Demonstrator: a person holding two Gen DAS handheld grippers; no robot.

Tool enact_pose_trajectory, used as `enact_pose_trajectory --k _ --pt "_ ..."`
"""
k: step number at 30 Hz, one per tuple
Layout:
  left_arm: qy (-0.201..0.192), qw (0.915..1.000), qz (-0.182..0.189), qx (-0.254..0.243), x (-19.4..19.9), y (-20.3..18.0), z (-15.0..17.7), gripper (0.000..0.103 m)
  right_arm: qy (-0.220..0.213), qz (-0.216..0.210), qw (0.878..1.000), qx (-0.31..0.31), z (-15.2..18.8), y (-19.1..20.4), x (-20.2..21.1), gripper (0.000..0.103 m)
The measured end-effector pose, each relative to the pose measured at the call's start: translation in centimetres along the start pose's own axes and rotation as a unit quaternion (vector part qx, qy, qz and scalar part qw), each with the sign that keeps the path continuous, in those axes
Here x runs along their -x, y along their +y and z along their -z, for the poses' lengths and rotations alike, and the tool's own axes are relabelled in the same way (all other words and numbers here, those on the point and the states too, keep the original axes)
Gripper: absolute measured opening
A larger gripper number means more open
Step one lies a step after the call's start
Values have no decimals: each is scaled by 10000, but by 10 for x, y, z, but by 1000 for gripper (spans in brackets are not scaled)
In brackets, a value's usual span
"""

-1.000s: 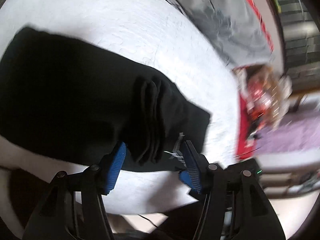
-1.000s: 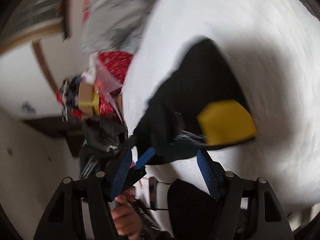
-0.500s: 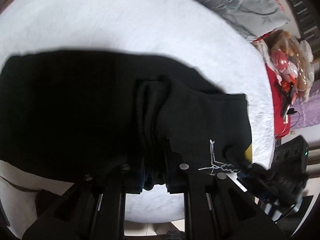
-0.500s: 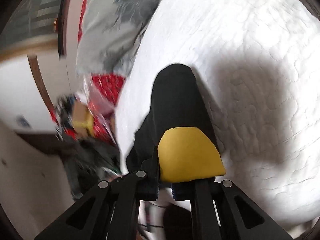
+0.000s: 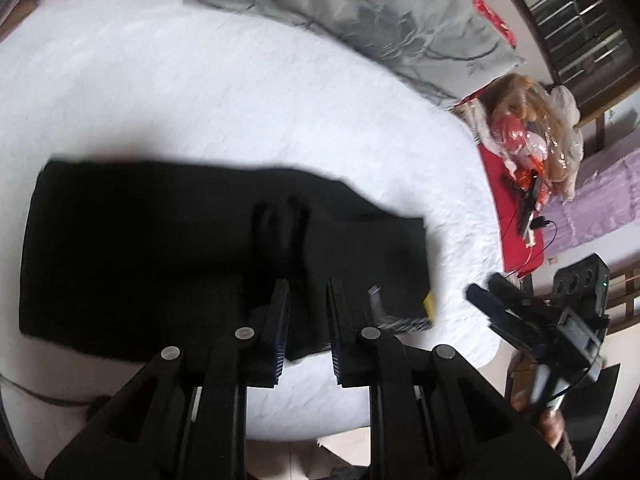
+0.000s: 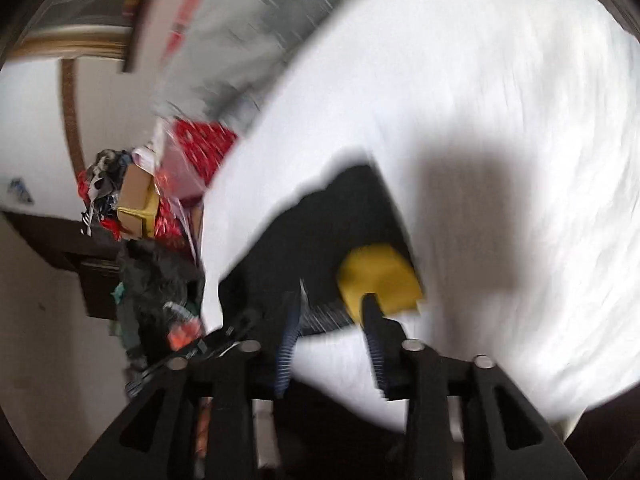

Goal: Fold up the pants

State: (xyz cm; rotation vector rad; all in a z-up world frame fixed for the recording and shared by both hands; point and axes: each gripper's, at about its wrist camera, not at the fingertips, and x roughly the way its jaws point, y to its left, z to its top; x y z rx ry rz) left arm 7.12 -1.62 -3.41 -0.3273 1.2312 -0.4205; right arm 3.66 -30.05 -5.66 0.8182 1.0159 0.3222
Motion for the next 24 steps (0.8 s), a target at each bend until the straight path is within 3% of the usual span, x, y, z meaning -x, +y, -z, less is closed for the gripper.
enact_pose_trajectory --k 2,4,8,10,11,13,14,18,20,22,24 --pt "-54 9999 -25 -91 -1 -10 -7 16 -58 32 9998 171 -7 12 -9 49" --pt "-142 9997 -100 -170 -8 -16 -8 23 -20 -438 9985 337 -6 23 -18 49" --pt "246 9987 -375 -222 -50 -6 -6 26 216 -101 9974 680 -1 25 -57 49" --pt "325 9977 -542 -242 -70 -3 -5 25 244 315 9965 740 2 14 -73 47" --pt "268 9977 -552 -270 -70 -3 -4 25 254 558 9945 844 3 3 -81 41" --pt "255 9982 -461 -281 -59 -9 -5 25 364 819 9924 839 3 -11 -88 15" --pt "253 9986 -356 -293 -53 -11 -3 25 348 713 9944 704 2 -14 -81 9" --pt "133 9980 26 -616 -37 -21 7 27 265 311 9938 1033 1 8 -51 23" --pt "189 9954 -216 -909 -48 -23 17 30 332 270 9904 1316 8 18 -48 23" --pt "388 9921 -556 -1055 -72 -21 23 29 506 572 9852 1535 19 16 -60 23" --pt "182 9898 -689 -1236 -77 -25 26 29 641 893 9816 1563 25 4 -74 19"
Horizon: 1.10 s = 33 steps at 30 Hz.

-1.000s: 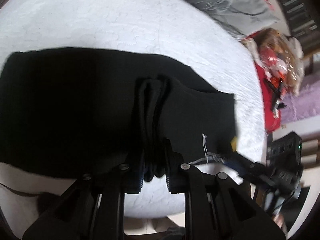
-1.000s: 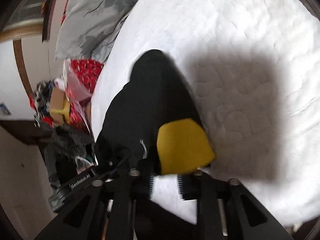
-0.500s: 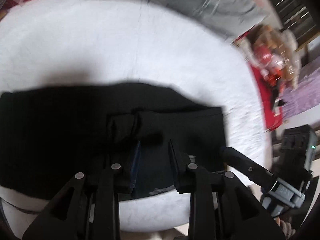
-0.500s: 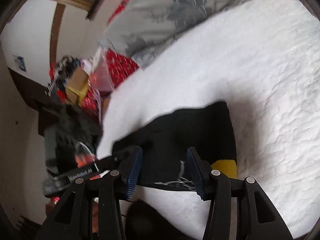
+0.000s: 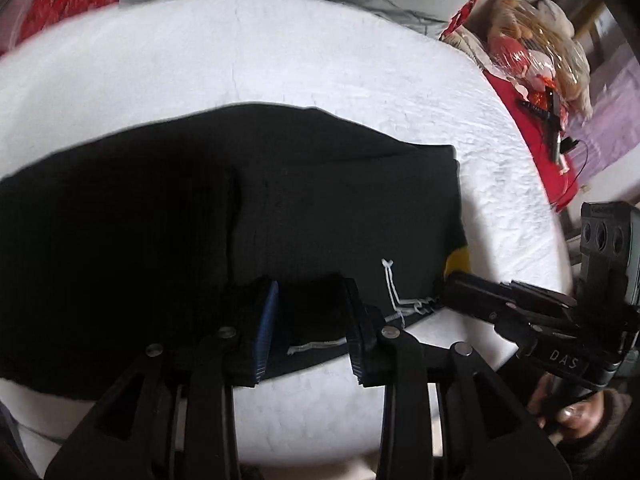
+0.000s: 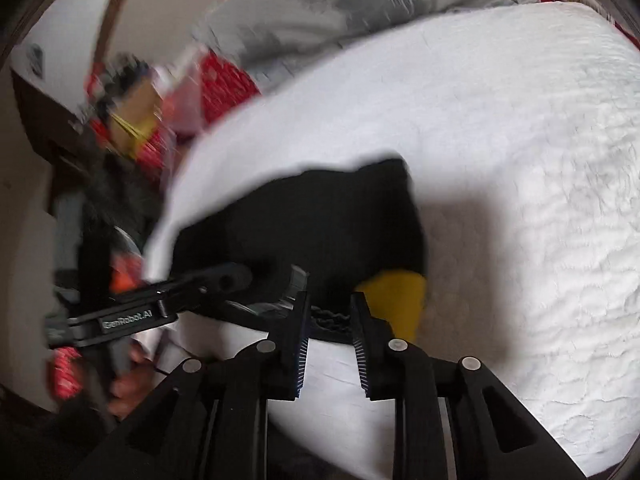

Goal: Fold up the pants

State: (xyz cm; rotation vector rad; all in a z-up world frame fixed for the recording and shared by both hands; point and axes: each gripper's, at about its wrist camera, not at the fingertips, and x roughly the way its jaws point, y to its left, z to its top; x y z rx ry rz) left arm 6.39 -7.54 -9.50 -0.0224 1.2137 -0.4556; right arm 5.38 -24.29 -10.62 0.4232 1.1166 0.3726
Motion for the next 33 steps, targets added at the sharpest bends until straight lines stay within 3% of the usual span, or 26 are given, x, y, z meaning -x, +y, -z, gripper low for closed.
enact_pose_trajectory --k 2,6,7,9,10,14,17,19,23,27,33 --pt "32 9999 -110 -121 4 -6 -3 29 -68 -64 9998 -185 2 -5 -5 20" --pt "-5 9999 142 60 30 10 -11 29 -174 -163 9996 -152 -7 7 16 28" --pt "-58 9997 186 157 40 22 -13 29 -239 -145 9995 -111 -9 11 21 33" --pt "-94 9985 383 384 60 52 -18 29 -365 -32 9992 126 -12 31 28 56" --pt "-96 9976 464 500 71 70 -17 30 -402 18 9987 314 -12 44 29 58" --pt "15 9941 534 943 98 144 -27 31 -452 243 9893 1366 -4 110 18 58" --pt "237 9925 428 1123 103 187 -35 37 -538 368 9735 2193 8 173 -7 69" --pt "538 9908 552 1110 98 207 -41 37 -505 414 9636 2593 22 204 -24 70" --pt "992 9867 616 1127 80 224 -53 37 -384 502 9540 2930 37 246 -60 70" --pt "1368 9775 1122 1148 61 233 -64 37 -310 631 9450 3194 50 278 -95 71" --pt "1757 9777 899 723 35 220 -80 41 -237 1017 9368 3338 59 296 -133 72"
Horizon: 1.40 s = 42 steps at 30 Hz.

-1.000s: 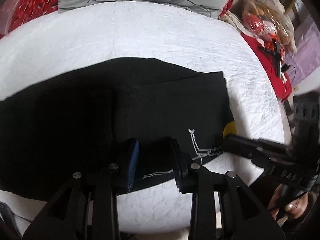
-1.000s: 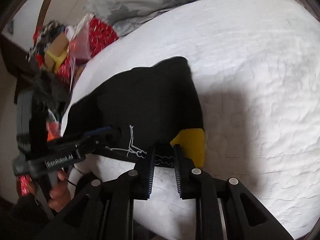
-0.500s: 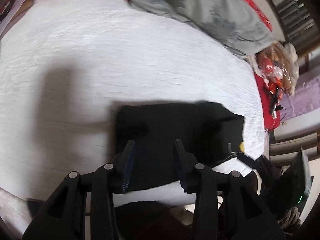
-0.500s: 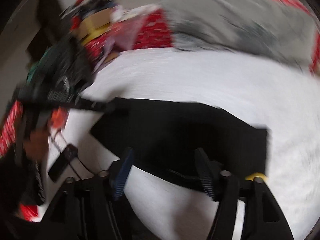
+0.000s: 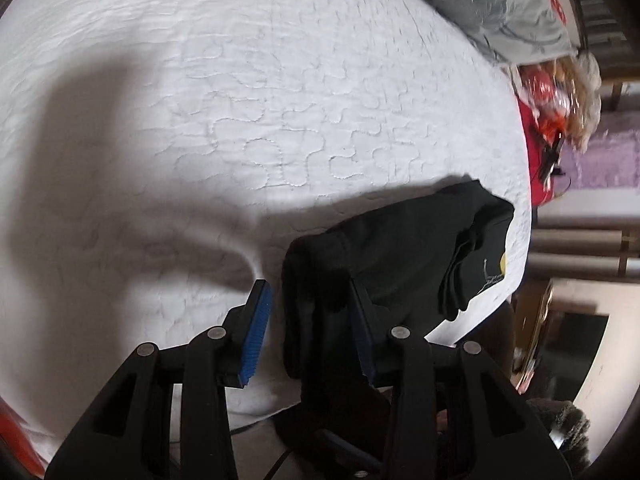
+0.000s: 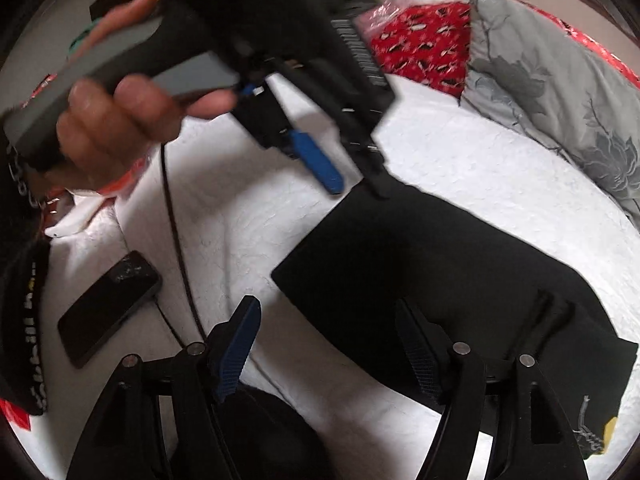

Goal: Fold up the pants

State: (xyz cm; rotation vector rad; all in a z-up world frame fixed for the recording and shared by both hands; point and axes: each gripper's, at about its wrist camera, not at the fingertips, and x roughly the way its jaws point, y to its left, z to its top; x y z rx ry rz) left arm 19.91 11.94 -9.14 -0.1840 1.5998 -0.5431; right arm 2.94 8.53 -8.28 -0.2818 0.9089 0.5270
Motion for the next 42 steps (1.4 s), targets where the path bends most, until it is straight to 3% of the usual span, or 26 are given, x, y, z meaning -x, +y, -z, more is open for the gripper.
enact_pose_trajectory --k 3,7,9,11,12,14,15,19,21,29,35,38,42 --pt "-24 9998 -203 -71 -1 1 -6 54 43 343 9993 117 0 11 -11 74" --pt "26 9996 -223 -142 -7 1 -13 59 223 680 9974 119 -3 19 -31 74" --pt "115 9994 -235 -234 -16 -4 -15 69 239 783 9966 63 -4 17 -38 74" --pt "95 9988 -303 -367 -20 -9 -15 70 241 824 9963 -25 -5 15 -42 74" --pt "54 9989 -278 -370 -20 -11 -16 70 225 837 9962 -45 -6 14 -43 74" --pt "-14 9997 24 -223 -16 -10 -17 48 213 822 9964 -77 -8 10 -44 72" --pt "-55 9998 33 -174 -14 -10 -17 34 222 801 9965 -104 -8 7 -45 66" --pt "-144 9998 -46 128 -9 -8 -14 31 174 386 9985 -357 -9 -8 -35 43" --pt "-222 9990 142 359 -2 -8 -9 31 92 227 9990 -378 -10 -13 -23 24" --pt "-429 9941 573 816 15 -41 2 31 -229 -238 9944 -999 2 -62 25 24" --pt "-469 9950 528 707 13 -102 -5 31 -525 -404 9870 -1466 9 -103 66 24" --pt "-419 9967 460 520 -3 -148 -19 31 -687 -469 9783 -1900 26 -138 87 24" --pt "-196 9992 280 207 -46 -214 -39 31 -815 -557 9561 -2760 64 -200 110 24"
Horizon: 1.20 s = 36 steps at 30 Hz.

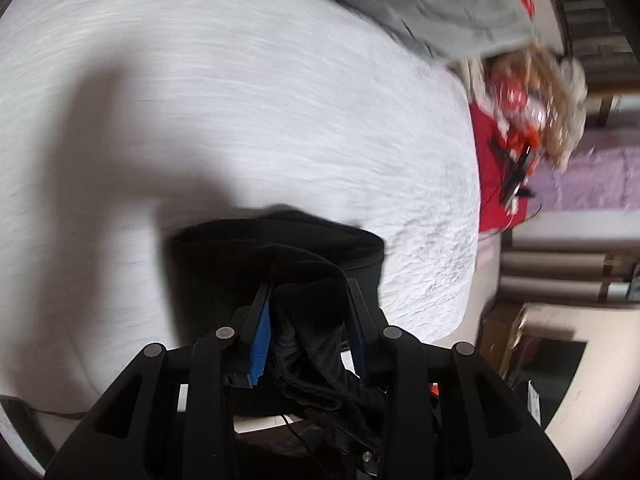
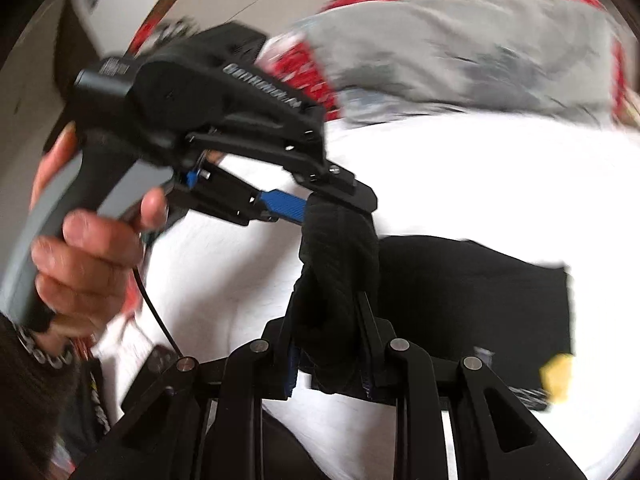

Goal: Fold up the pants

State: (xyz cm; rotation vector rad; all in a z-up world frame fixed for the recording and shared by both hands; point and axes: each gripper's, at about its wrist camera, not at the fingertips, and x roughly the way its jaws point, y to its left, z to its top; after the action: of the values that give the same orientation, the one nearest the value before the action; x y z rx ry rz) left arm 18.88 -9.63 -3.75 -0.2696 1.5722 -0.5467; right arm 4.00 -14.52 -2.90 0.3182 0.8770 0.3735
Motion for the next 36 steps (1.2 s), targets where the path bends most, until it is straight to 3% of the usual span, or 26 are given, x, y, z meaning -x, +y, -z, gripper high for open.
enact_pose_trajectory --k 3,6,10,13,16,17,18,19,20,21,23,29,31,32,36 --pt "265 9991 -267 -213 -49 -45 -9 31 -8 27 9976 -699 7 -55 17 24" --pt "414 9985 -289 -232 -83 -73 -11 31 39 160 9917 -1274 19 -103 25 24" --pt "328 9976 -534 -290 -91 -88 -9 31 200 174 9748 -2216 37 -164 27 28" --pt "171 9997 -93 -133 -66 -78 -5 31 157 20 9690 -2464 38 -183 36 30" --pt "-452 9980 448 -56 -13 -49 8 38 -189 -116 9712 -2372 25 -187 58 33" --pt "-760 9960 469 -3 6 -33 14 43 -310 -135 9714 -2349 20 -187 64 47" --pt "-1084 9933 387 81 22 -15 22 58 -407 -179 9716 -2324 15 -186 69 66" --pt "-1282 9912 313 130 31 -2 28 67 -471 -217 9718 -2299 10 -185 70 73" --pt "-1443 9890 225 216 37 14 34 67 -491 -258 9727 -2252 6 -181 69 81" --pt "-1475 9883 196 349 37 30 40 67 -446 -324 9751 -2150 0 -174 64 81" --pt "-1335 9881 422 635 26 55 48 67 -207 -328 9820 -1847 -10 -157 43 81" --pt "-1105 9854 650 1123 -14 70 49 67 435 712 9920 -952 -23 -124 -13 81" --pt "-1218 9865 411 1014 -16 53 44 55 532 710 9928 -804 -21 -125 -19 56" --pt "-1282 9873 131 928 -17 42 40 55 583 604 9930 -836 -22 -128 -17 24" --pt "-1259 9848 -1092 497 -51 18 27 56 510 649 9884 -1274 -22 -168 -8 25"
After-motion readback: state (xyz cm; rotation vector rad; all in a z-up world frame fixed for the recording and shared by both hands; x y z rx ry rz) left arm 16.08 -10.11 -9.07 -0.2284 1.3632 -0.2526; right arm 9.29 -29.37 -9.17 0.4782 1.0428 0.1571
